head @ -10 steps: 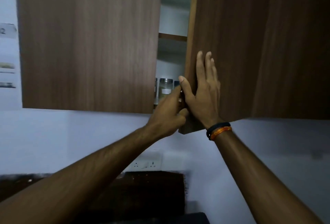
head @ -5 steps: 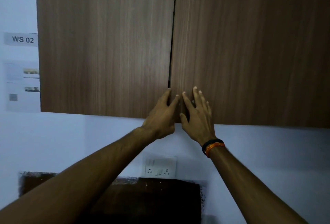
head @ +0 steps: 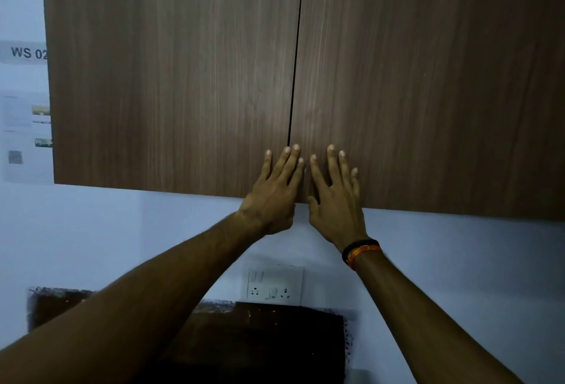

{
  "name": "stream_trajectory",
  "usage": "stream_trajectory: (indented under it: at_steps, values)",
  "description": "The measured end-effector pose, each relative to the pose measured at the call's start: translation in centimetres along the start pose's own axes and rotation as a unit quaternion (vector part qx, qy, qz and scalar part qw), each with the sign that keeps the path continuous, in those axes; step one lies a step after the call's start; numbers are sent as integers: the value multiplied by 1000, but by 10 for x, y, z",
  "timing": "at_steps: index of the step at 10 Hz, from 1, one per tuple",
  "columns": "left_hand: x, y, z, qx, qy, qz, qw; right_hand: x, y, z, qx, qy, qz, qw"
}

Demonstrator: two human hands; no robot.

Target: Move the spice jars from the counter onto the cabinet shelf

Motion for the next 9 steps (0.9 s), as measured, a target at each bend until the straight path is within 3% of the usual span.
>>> stream_trajectory:
  at_steps: [5,7,9]
  values:
    - [-4,-1,2,-5,2,-36,999,-5,-1,-2,16,-41,-17,999]
    - [-21,-5,4,-6,-75,-50,996,-21,0,-2,27,-38,-39,998]
    - [-52,-14,-13,-58,-79,50,994,-64,15,-19,28,-27,45,998]
Point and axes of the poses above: each hand's wrist, its own y-axis towards the middle knuckle, its own x-axis out of the palm, z = x × y, the point moved 8 cm from there along y, towards the middle knuckle, and after that the axes turned 6 degrees about -z, right-handed, at the moved point
